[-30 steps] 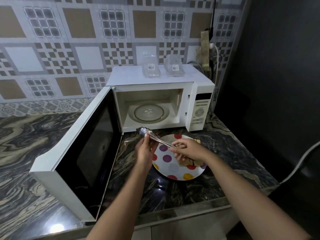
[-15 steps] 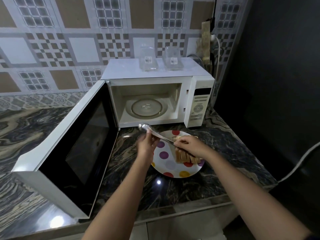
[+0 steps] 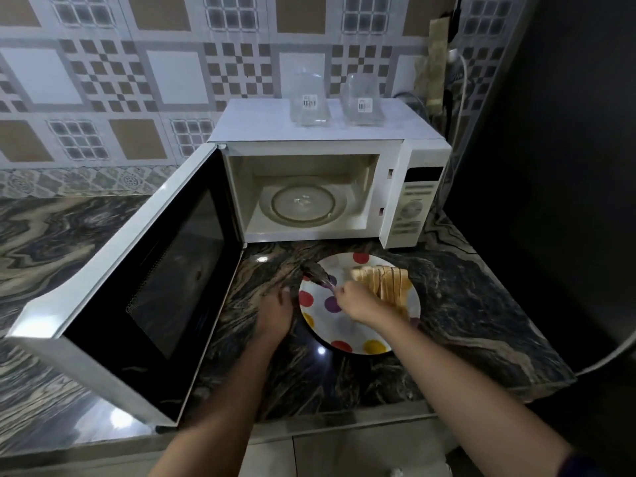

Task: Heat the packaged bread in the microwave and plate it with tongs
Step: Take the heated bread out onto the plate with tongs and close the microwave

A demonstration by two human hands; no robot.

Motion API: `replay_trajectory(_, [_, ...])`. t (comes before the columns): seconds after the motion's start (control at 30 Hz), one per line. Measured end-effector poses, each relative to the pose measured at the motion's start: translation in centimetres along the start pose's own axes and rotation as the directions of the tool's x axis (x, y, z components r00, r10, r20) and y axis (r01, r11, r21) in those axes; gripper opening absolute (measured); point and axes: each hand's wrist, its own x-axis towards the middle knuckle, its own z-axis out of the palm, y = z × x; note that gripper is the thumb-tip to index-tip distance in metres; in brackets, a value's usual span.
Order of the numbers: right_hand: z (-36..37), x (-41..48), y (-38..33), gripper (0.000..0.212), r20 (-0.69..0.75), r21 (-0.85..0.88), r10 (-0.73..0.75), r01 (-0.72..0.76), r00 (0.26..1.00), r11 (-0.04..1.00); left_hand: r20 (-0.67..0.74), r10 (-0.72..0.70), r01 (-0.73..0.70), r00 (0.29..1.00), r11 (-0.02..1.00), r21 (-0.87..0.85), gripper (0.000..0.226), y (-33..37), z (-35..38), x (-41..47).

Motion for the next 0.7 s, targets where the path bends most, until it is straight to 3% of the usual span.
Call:
replay_trajectory(0.07, [2.0, 0.6, 0.3, 0.022, 0.013, -0.116, 0.054, -0.053, 0.998, 0.992, 0.054, 0.047, -0.055, 0.997, 0.984, 0.171, 0.032, -3.1, 0.1, -0.6])
replay_trajectory(0.2, [5.2, 2.0, 0.6, 0.041, -0.054, -0.274, 0.181, -0.189, 0.982, 0.943, 0.132, 0.125, -0.169, 0.983, 0.892, 0.420, 0.052, -5.6, 0.6, -1.8])
replay_trajectory(0.27, [5.3, 1.6, 0.3, 0.048, -0.034, -0.442, 0.134, -0.135, 0.990, 0.887, 0.135, 0.137, -0.186, 0.981, 0.852, 0.490, 0.064, -5.8, 0.8, -2.4])
replay_trajectory(0.37, [5.0, 2.1, 0.3, 0.046, -0.046, -0.462, 0.075, -0.088, 0.996, 0.882, 0.131, 0.156, -0.202, 0.979, 0.826, 0.527, 0.083, -6.3, 1.1, -2.6])
replay_trajectory(0.47, [5.0, 1.8, -0.2, 0.037, -0.108, -0.415, 0.128, -0.162, 0.986, 0.895, 0.110, 0.168, -0.201, 0.980, 0.826, 0.527, 0.079, -6.3, 1.3, -2.7])
replay_trajectory(0.57, [4.9, 1.9, -0.4, 0.034, -0.137, -0.499, 0.110, -0.165, 0.984, 0.851, 0.110, 0.169, -0.202, 0.979, 0.824, 0.529, 0.078, -6.3, 1.3, -2.7])
replay_trajectory(0.7, [4.6, 2.2, -0.9, 0.031, -0.195, -0.476, 0.099, -0.182, 0.976, 0.861, 0.113, 0.167, -0.201, 0.979, 0.836, 0.511, 0.081, -6.4, 1.2, -2.7])
